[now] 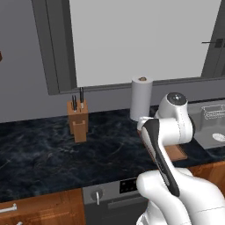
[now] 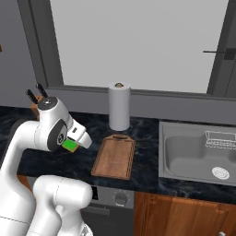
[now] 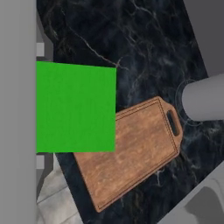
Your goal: Pick up the sponge from the counter and clean the cutting board by briefly scrubbing or pressing down on the cutting board. Once finished, release the sponge.
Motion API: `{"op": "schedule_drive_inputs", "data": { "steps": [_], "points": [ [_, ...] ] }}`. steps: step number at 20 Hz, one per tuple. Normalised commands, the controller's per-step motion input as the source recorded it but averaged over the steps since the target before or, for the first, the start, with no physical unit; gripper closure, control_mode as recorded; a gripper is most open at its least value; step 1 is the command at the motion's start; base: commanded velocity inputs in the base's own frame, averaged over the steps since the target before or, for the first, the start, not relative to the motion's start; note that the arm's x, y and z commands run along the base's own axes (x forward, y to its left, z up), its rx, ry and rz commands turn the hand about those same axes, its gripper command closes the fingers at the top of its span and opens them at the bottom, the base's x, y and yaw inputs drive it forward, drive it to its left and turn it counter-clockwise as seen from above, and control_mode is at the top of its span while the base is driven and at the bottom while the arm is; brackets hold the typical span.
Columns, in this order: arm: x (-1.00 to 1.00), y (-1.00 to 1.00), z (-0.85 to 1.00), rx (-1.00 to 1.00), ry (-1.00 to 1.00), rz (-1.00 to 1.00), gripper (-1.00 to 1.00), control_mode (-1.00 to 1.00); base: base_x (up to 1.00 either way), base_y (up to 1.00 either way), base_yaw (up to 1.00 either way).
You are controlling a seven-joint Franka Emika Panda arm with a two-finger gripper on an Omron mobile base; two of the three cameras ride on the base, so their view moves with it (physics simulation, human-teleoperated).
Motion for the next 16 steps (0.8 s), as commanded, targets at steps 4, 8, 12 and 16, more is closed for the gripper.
{"op": "schedule_drive_inputs", "data": {
  "steps": [4, 8, 12, 16],
  "points": [
    [0.0, 0.0, 0.0, 0.0, 0.0, 0.0, 1.0, 1.0, 0.0, 0.0, 0.0],
    [0.0, 0.0, 0.0, 0.0, 0.0, 0.0, 1.0, 1.0, 0.0, 0.0, 0.0],
    [0.0, 0.0, 0.0, 0.0, 0.0, 0.0, 1.0, 1.0, 0.0, 0.0, 0.0],
    [0.03, -0.08, -0.01, 0.0, 0.0, 0.0, 1.0, -1.0, 0.0, 0.0, 0.0]
  ]
}}
